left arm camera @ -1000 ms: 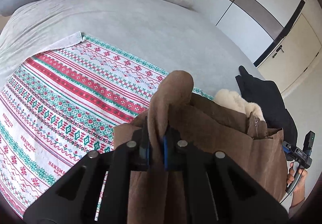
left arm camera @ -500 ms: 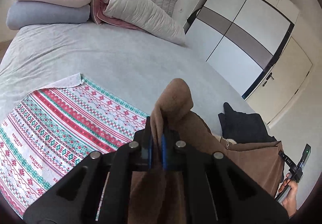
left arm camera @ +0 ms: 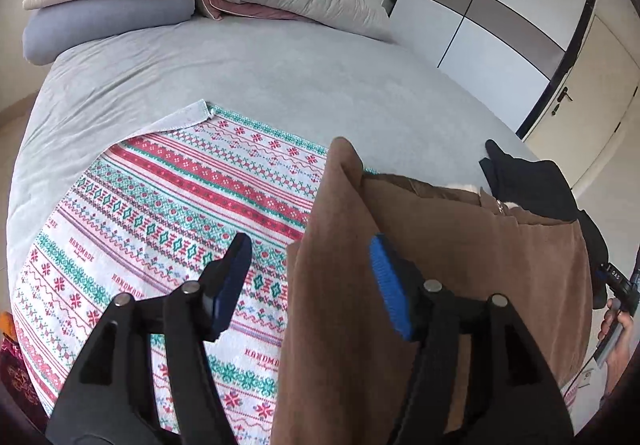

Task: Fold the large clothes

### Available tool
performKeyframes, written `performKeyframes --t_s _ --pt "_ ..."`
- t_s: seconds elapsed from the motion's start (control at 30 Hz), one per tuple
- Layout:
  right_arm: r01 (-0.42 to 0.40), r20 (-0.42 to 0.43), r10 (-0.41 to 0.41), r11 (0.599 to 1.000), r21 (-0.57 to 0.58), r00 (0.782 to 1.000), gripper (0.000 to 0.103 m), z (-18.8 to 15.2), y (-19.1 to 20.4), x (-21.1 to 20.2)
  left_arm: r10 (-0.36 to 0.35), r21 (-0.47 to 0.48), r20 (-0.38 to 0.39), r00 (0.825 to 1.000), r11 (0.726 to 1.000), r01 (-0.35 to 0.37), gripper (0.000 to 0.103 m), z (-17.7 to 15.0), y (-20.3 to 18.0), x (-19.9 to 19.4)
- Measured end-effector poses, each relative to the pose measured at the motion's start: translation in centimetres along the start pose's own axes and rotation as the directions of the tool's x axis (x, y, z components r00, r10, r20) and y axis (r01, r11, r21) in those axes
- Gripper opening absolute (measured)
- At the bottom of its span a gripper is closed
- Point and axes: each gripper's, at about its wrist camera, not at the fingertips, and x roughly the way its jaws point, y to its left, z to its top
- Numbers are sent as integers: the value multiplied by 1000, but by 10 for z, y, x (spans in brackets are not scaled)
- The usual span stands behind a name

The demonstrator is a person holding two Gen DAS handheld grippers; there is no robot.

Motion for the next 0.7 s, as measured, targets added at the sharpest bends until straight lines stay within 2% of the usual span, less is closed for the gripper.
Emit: performKeyframes --t_s 0.13,0.23,0.3,0.37,0.47,0.57,0.6,0.63,0.67,0.7 --pt "-78 -61 78 997 7 995 69 -41 -18 -38 -62 -19 -56 996 998 61 63 -58 19 -34" --pt "-113 -108 115 993 18 987 70 -72 -27 -56 -115 -98 -134 984 990 102 63 -101 34 -37" --pt "-124 -145 127 992 25 981 71 -90 -30 -63 -182 -184 -185 966 972 147 63 -124 42 -32" --pt "-164 -177 175 984 76 968 71 -107 -33 -65 -244 -267 -186 952 945 190 63 -139 47 -27" --pt "-241 -208 300 933 268 931 73 -132 -49 -61 -332 -385 -160 930 888 251 61 -150 54 -13" --pt "-242 -184 335 885 398 924 74 -148 -62 -54 -379 -495 -132 916 826 270 49 -156 60 -3" --pt "-237 -178 337 874 424 925 74 -151 -65 -52 -390 -513 -116 913 811 281 38 -157 61 -4" --pt "-230 -174 337 863 449 925 74 -153 -67 -49 -399 -525 -104 911 800 291 29 -158 61 -6" --pt "-223 -171 338 852 475 926 74 -154 -70 -46 -393 -532 -86 916 795 291 27 -158 61 -11" --pt "-215 -170 338 841 497 926 74 -154 -71 -44 -375 -522 -68 925 803 287 24 -156 58 -21"
